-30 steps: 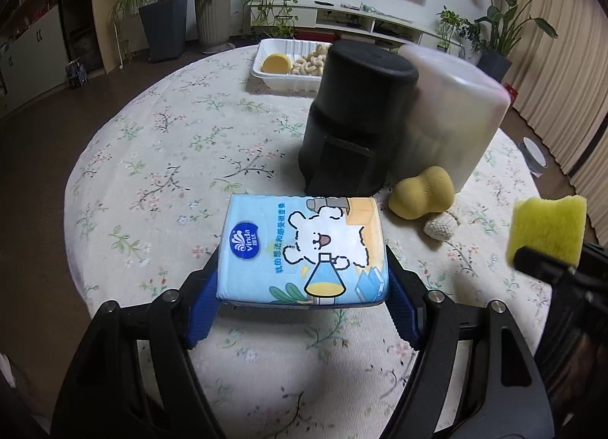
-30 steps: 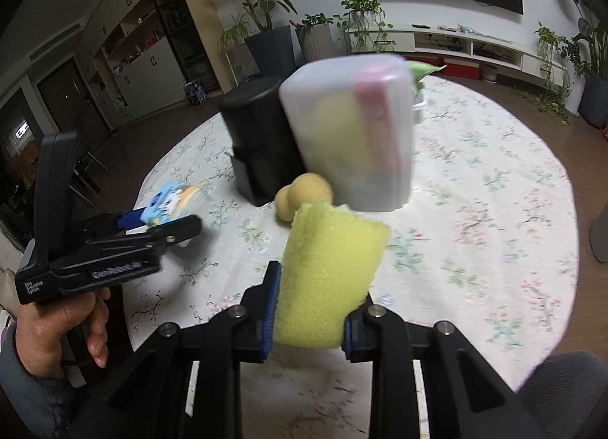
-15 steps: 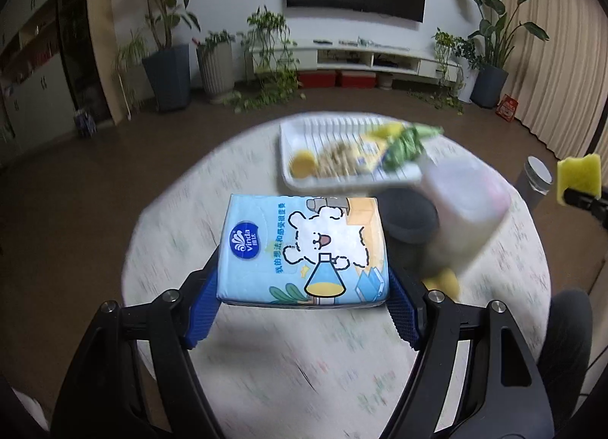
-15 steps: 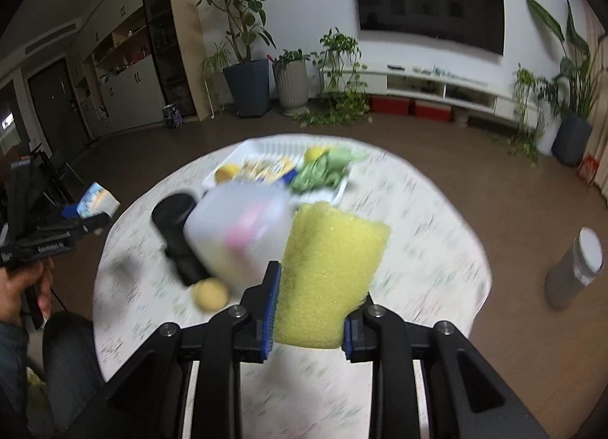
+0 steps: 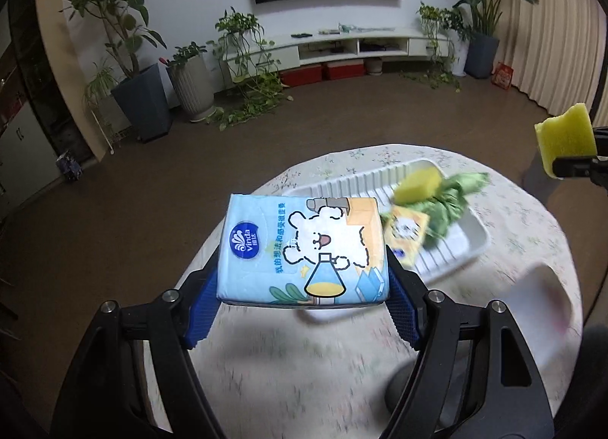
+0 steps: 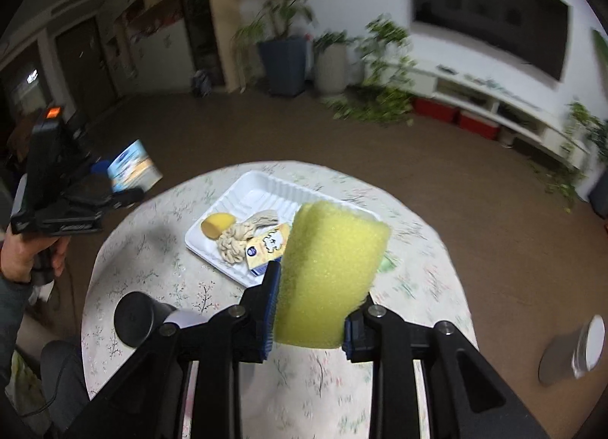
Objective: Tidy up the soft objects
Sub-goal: 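Carry the blue tissue pack and yellow-green sponge over the white tray with both tools, then open both tools to drop the tissue pack and sponge into the tray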
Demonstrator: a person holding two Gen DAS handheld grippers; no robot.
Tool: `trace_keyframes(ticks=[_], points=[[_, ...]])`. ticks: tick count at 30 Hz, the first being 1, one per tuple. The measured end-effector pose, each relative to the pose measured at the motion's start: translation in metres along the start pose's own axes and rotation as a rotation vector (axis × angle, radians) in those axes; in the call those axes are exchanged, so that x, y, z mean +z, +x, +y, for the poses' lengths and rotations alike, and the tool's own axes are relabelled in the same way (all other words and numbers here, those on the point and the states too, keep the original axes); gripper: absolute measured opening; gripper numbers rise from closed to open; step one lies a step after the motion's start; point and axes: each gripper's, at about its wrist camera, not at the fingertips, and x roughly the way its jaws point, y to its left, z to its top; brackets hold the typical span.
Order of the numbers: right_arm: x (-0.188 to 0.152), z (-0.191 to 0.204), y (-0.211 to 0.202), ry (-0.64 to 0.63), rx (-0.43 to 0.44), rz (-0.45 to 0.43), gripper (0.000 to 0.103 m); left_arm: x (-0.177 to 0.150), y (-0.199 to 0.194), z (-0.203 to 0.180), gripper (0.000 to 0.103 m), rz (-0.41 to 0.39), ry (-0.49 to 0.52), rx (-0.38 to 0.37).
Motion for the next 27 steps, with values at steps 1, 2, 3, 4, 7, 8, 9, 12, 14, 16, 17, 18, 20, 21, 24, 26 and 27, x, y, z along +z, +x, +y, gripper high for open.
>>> trace_keyframes(ticks=[1, 2, 3, 4, 7, 8, 9, 12, 14, 16, 17, 18, 20, 21, 24, 26, 27], points=[[0.006, -0.001, 0.011, -0.011, 0.008, 0.023, 0.029, 0.005, 0.01, -0.001, 0.073, 0.01, 0.009, -0.01], [0.011, -0.002, 0.027, -0.023, 0.033, 0.065, 0.029, 0.01, 0.022, -0.002, 0.073, 0.018, 0.02, -0.014], [0.015, -0.003, 0.039, -0.028, 0.051, 0.092, 0.029, 0.015, 0.034, -0.005, 0.073, 0.028, 0.033, -0.006], [0.019, -0.004, 0.055, -0.04, 0.056, 0.12, 0.029, 0.02, 0.047, -0.007, 0.073, 0.039, 0.047, -0.002], [0.022, -0.004, 0.088, -0.069, 0.095, 0.18, 0.029, 0.026, 0.079, -0.01, 0.073, 0.06, 0.055, -0.026], [0.023, -0.002, 0.099, -0.085, 0.106, 0.201, 0.029, 0.024, 0.087, -0.009, 0.073, 0.065, 0.056, -0.033], [0.025, -0.001, 0.109, -0.098, 0.119, 0.226, 0.029, 0.025, 0.094, -0.009, 0.073, 0.071, 0.055, -0.043], [0.022, 0.003, 0.14, -0.131, 0.16, 0.304, 0.029, 0.022, 0.117, -0.012, 0.073, 0.089, 0.069, -0.057], [0.017, 0.007, 0.153, -0.14, 0.197, 0.34, 0.029, 0.017, 0.131, -0.016, 0.073, 0.106, 0.09, -0.06], [0.011, 0.009, 0.162, -0.155, 0.217, 0.363, 0.029, 0.014, 0.141, -0.02, 0.073, 0.114, 0.109, -0.059], [0.007, 0.01, 0.167, -0.162, 0.227, 0.375, 0.029, 0.013, 0.146, -0.022, 0.073, 0.119, 0.116, -0.06], [0.005, 0.01, 0.17, -0.168, 0.232, 0.383, 0.029, 0.011, 0.152, -0.024, 0.073, 0.124, 0.119, -0.061], [-0.002, 0.011, 0.178, -0.174, 0.237, 0.406, 0.028, 0.011, 0.159, -0.025, 0.073, 0.125, 0.115, -0.065], [-0.005, 0.01, 0.183, -0.173, 0.24, 0.414, 0.028, 0.01, 0.163, -0.026, 0.074, 0.128, 0.113, -0.063], [-0.013, 0.007, 0.191, -0.165, 0.238, 0.439, 0.028, 0.009, 0.172, -0.029, 0.075, 0.137, 0.121, -0.064], [-0.014, 0.004, 0.192, -0.156, 0.234, 0.445, 0.029, 0.007, 0.175, -0.028, 0.076, 0.137, 0.114, -0.071], [-0.015, 0.002, 0.192, -0.147, 0.239, 0.442, 0.034, 0.006, 0.175, -0.025, 0.077, 0.131, 0.098, -0.076]])
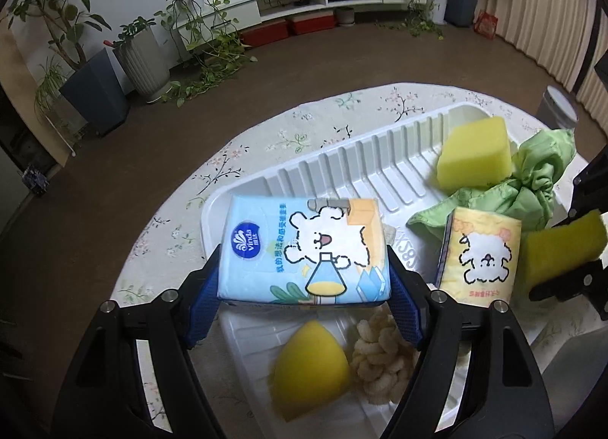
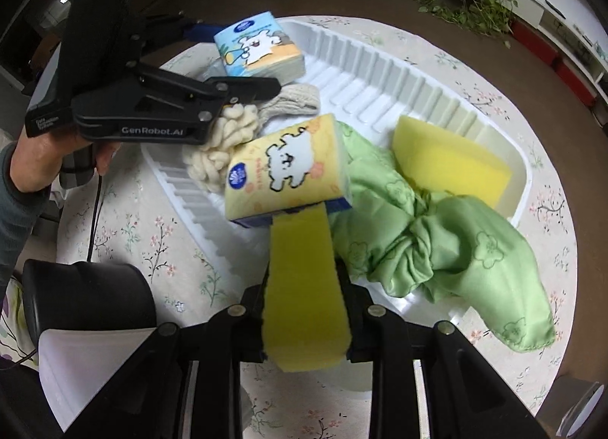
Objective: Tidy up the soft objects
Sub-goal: 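Open both tools to drop the tissue pack and sponge into the tray, then move both tools back toward the peanut sponge and knitted pad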
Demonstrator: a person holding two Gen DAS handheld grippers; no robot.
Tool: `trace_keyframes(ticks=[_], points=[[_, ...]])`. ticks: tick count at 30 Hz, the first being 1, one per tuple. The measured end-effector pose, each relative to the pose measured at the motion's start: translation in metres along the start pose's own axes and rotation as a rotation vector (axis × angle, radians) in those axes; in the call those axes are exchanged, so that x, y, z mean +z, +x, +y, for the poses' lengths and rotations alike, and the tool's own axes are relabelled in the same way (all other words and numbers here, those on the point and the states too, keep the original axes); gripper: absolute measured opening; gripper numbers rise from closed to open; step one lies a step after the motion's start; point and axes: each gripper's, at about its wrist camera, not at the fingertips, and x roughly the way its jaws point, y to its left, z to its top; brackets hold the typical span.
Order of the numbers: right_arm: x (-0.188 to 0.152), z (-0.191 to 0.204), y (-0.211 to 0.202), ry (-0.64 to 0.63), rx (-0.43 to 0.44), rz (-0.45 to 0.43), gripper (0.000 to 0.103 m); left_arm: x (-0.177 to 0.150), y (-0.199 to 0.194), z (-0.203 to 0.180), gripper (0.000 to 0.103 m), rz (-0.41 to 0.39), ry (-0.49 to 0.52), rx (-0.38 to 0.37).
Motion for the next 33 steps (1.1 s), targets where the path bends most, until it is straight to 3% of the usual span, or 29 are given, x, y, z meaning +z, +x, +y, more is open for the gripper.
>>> trace_keyframes(ticks=[3, 6, 9, 17, 25, 28, 30, 33], points=[[0.0, -0.001, -0.003, 0.012, 0.008, -0.013, 0.052, -0.001, 0.002, 0.004, 0.085, 0.004, -0.019, -0.004], [0.0, 0.001, -0.005, 0.011, 0.015, -0.022, 0.061, 0.0, 0.002, 0.005, 0.096, 0.005, -0.01, 0.002], [-0.001, 0.003, -0.009, 0.01, 0.013, -0.036, 0.066, 0.0, -0.002, 0.004, 0.103, -0.016, -0.009, -0.004], [-0.001, -0.004, -0.03, 0.051, 0.011, -0.106, 0.072, 0.007, -0.024, 0.009, 0.103, -0.082, -0.032, -0.006], [-0.018, -0.017, -0.084, 0.141, 0.039, -0.279, 0.083, 0.005, -0.08, 0.037, 0.103, -0.187, -0.099, 0.032], [-0.032, -0.022, -0.115, 0.187, 0.056, -0.379, 0.088, -0.008, -0.112, 0.047, 0.103, -0.229, -0.151, 0.036], [-0.047, -0.023, -0.136, 0.227, 0.066, -0.458, 0.097, -0.024, -0.139, 0.05, 0.103, -0.266, -0.178, 0.04], [-0.078, -0.009, -0.164, 0.253, 0.022, -0.56, 0.101, -0.051, -0.172, 0.046, 0.103, -0.308, -0.206, 0.054]])
